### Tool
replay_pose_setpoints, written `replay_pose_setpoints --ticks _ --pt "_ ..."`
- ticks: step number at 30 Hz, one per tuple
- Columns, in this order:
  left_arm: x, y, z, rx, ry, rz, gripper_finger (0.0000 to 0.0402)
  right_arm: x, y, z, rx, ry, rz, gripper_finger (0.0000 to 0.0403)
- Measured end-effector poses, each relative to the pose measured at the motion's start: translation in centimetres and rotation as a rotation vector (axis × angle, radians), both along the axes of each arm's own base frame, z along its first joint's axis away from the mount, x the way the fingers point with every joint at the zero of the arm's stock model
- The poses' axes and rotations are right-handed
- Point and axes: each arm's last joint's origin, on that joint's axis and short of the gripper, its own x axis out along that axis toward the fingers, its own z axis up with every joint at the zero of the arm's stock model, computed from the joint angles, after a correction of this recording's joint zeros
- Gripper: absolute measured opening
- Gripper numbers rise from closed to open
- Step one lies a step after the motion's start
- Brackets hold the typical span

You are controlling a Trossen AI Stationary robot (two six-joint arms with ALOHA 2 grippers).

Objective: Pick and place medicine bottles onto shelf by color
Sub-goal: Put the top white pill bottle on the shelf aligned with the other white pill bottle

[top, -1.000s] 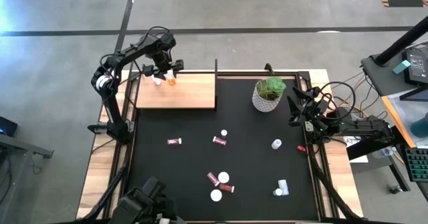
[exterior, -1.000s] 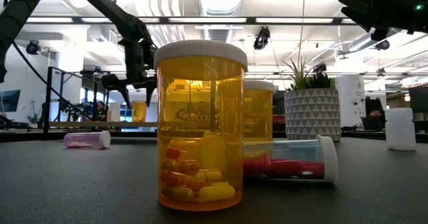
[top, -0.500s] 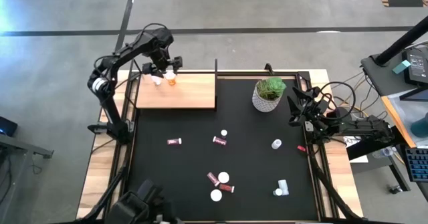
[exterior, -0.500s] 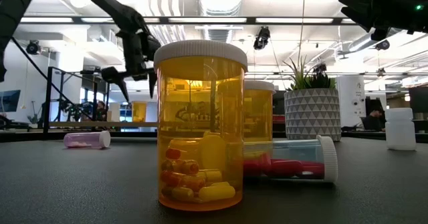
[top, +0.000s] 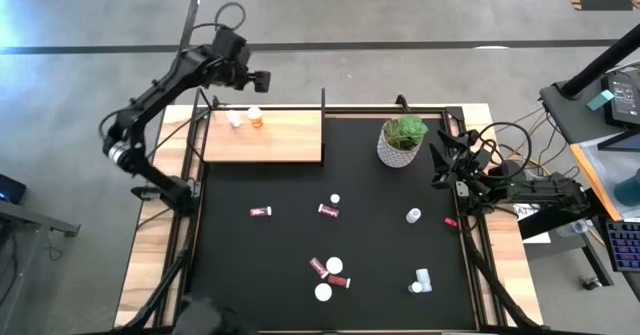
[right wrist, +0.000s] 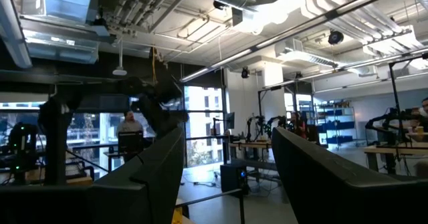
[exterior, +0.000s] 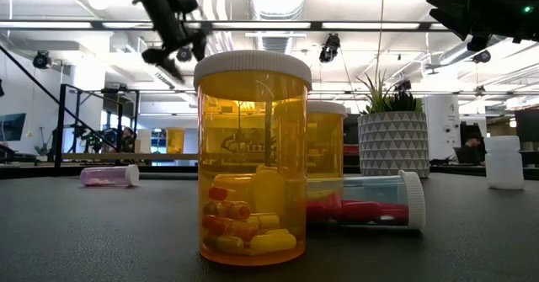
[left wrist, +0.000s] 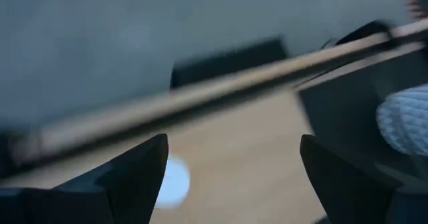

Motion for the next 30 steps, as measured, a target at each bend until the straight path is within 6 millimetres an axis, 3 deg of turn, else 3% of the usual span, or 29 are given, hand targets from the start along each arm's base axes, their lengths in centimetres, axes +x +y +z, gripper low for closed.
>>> replay_pose_setpoints --ticks 5,10,19,25,30 --pt "-0.4 -2.4 3.3 0.339 -0.025 -0.179 0.0323 0.0 0.0 0.0 0.000 0.000 0.000 0.0215" --pt "-1.7 -5.4 4.2 0.495 -0.042 -0.234 0.0323 0.0 0.0 0.0 0.000 0.000 0.000 0.0215" --pt "-3.8 -8.7 1.3 0.672 -0.170 -0.214 0.0323 0.0 0.0 0.0 0.000 0.000 0.000 0.0215" --pt "-3.9 -9.3 -1.0 0.750 -0.281 -0.273 0.0323 0.0 0.0 0.0 0.000 0.000 0.000 0.0215" --pt "-3.9 -9.6 -2.1 0.634 -0.414 -0.256 0.0323 0.0 0.0 0.0 0.000 0.000 0.000 0.0215"
